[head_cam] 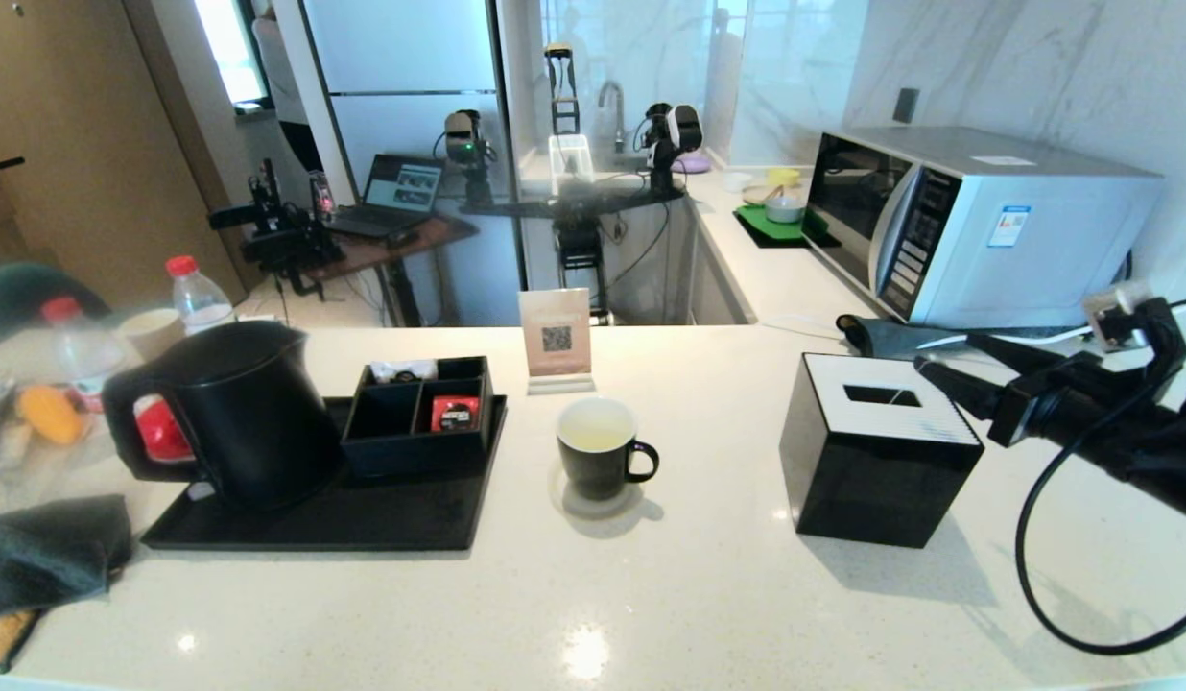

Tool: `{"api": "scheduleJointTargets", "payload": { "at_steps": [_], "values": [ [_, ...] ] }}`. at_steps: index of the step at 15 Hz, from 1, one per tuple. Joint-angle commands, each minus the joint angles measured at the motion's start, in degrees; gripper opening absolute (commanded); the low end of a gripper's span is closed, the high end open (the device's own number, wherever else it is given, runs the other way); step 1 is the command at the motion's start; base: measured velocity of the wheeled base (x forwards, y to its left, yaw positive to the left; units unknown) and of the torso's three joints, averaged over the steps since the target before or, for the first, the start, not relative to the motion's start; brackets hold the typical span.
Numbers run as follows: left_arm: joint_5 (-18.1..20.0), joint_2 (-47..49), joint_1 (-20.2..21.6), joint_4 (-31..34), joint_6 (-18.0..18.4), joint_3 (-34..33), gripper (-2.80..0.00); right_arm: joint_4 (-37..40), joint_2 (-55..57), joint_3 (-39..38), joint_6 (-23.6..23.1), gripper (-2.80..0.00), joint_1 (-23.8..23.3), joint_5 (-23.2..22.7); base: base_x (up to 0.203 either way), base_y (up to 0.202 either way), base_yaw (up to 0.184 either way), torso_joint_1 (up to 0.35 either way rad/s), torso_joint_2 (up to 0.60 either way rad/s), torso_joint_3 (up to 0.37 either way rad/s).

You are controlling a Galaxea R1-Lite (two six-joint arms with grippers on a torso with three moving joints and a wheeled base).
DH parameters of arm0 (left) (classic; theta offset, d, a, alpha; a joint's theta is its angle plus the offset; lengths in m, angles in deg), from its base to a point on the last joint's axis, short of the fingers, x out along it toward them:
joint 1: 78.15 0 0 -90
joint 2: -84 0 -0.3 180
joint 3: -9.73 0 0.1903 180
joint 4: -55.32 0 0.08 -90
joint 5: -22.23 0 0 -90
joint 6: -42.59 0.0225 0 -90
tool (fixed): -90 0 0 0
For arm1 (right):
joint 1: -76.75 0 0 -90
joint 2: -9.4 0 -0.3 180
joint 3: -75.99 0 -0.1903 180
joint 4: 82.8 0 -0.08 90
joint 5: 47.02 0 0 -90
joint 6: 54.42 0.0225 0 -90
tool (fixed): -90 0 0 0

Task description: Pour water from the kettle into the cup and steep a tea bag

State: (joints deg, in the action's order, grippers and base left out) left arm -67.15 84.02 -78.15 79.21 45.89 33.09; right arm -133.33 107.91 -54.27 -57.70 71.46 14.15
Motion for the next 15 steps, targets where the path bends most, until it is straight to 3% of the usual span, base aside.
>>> {"api": "scheduleJointTargets", "payload": {
  "at_steps": [1,10,15],
  "values": [
    [-0.01,-0.02,0.0,0.0,0.04,0.0,-2.8,-0.37,-1.64,-2.04,-0.09,0.0,-2.14,-0.17,0.0,0.0,0.0,0.0,0.0,0.0],
    [-0.01,-0.02,0.0,0.0,0.04,0.0,-2.8,-0.35,-3.19,-5.54,-3.79,0.0,-7.19,-0.38,0.0,0.0,0.0,0.0,0.0,0.0],
    [-0.01,-0.02,0.0,0.0,0.04,0.0,-2.8,-0.12,-6.93,-7.73,0.39,0.0,-7.24,-0.29,0.0,0.0,0.0,0.0,0.0,0.0]
  ]
}}
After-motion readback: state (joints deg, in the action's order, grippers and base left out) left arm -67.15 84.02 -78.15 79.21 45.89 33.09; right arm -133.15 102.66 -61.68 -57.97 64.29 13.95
